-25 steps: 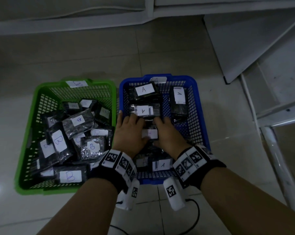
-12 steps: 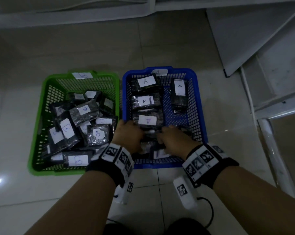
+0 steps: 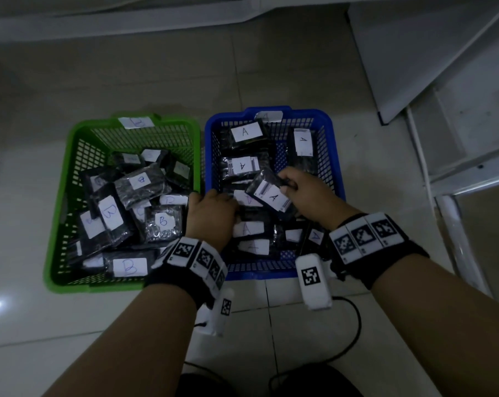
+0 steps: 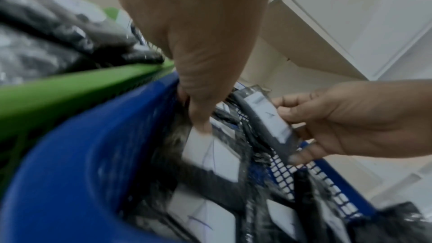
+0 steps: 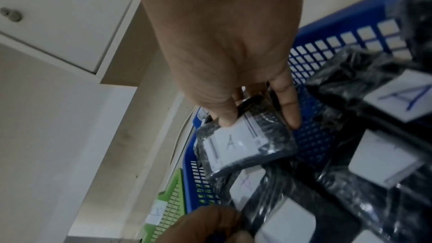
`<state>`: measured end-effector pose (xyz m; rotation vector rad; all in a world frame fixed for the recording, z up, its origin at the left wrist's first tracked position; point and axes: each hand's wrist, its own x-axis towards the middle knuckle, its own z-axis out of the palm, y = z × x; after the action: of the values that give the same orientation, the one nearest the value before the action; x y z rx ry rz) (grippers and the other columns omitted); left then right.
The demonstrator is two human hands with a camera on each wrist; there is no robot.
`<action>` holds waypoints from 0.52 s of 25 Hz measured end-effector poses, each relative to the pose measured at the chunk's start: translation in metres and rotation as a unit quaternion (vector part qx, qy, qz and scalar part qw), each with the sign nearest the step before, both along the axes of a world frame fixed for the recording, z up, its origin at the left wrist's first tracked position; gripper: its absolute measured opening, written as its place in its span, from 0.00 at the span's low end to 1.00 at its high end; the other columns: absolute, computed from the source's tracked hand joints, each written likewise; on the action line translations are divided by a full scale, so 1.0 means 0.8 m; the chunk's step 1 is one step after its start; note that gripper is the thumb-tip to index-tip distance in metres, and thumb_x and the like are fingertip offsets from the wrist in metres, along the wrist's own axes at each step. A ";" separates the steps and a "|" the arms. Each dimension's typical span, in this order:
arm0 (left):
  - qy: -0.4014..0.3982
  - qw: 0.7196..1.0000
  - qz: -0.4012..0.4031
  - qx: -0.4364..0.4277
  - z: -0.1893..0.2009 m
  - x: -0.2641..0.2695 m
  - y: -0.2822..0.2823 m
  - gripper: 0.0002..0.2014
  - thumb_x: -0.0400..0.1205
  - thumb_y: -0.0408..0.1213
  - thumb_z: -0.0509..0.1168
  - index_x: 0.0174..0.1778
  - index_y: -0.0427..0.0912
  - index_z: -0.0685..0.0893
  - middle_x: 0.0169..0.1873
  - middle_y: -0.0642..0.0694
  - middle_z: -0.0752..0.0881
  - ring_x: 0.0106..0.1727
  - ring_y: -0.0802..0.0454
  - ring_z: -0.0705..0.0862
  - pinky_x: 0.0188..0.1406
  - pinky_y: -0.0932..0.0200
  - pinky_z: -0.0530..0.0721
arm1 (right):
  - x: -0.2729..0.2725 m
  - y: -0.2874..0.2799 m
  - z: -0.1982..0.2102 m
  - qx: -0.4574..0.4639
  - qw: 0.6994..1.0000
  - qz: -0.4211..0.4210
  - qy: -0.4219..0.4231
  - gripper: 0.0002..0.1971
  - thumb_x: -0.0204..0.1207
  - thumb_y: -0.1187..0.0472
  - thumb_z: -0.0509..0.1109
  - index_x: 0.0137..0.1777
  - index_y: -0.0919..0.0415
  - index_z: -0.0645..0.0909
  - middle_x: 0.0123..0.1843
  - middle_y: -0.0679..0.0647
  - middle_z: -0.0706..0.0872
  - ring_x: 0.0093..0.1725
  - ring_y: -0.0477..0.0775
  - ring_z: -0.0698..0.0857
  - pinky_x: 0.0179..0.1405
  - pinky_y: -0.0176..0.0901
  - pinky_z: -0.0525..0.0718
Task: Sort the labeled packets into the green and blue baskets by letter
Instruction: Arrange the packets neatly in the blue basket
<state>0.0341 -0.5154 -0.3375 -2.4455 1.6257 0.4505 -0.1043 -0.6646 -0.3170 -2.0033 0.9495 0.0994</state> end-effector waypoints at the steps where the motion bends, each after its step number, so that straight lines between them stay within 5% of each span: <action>1: -0.005 1.000 0.002 -0.007 -0.001 0.000 0.000 0.14 0.83 0.47 0.57 0.63 0.51 0.80 0.60 0.53 0.81 0.64 0.46 0.72 0.60 0.46 0.62 | 0.002 0.001 -0.002 0.005 1.000 -0.003 0.002 0.10 0.83 0.62 0.61 0.62 0.58 0.76 0.36 0.43 0.74 0.35 0.42 0.74 0.31 0.34 0.72; 7: 0.019 0.997 -0.067 0.028 -0.001 0.005 0.007 0.16 0.83 0.51 0.56 0.64 0.54 0.80 0.61 0.56 0.81 0.65 0.46 0.69 0.63 0.44 0.59 | -0.002 0.015 -0.010 0.052 0.996 0.039 0.066 0.12 0.80 0.65 0.65 0.62 0.61 0.79 0.45 0.51 0.79 0.45 0.49 0.77 0.33 0.29 0.71; 10: 0.012 0.999 0.002 -0.048 0.007 0.017 0.009 0.16 0.84 0.47 0.55 0.61 0.46 0.81 0.59 0.46 0.80 0.63 0.40 0.72 0.61 0.43 0.66 | -0.003 0.018 -0.012 -0.018 0.999 -0.034 0.031 0.11 0.82 0.66 0.61 0.62 0.62 0.78 0.46 0.52 0.78 0.46 0.51 0.77 0.35 0.35 0.72; 13: -0.029 0.990 0.046 -0.134 0.010 0.019 0.012 0.19 0.82 0.44 0.51 0.52 0.38 0.84 0.48 0.37 0.82 0.52 0.36 0.78 0.48 0.44 0.75 | -0.005 0.009 -0.004 -0.038 0.997 -0.055 0.026 0.14 0.82 0.66 0.61 0.67 0.61 0.77 0.52 0.54 0.80 0.51 0.52 0.78 0.48 0.38 0.73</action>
<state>0.0495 -0.5060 -0.3298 -2.7060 1.6505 0.1805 -0.1086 -0.6574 -0.3206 -2.0208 1.1106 0.0552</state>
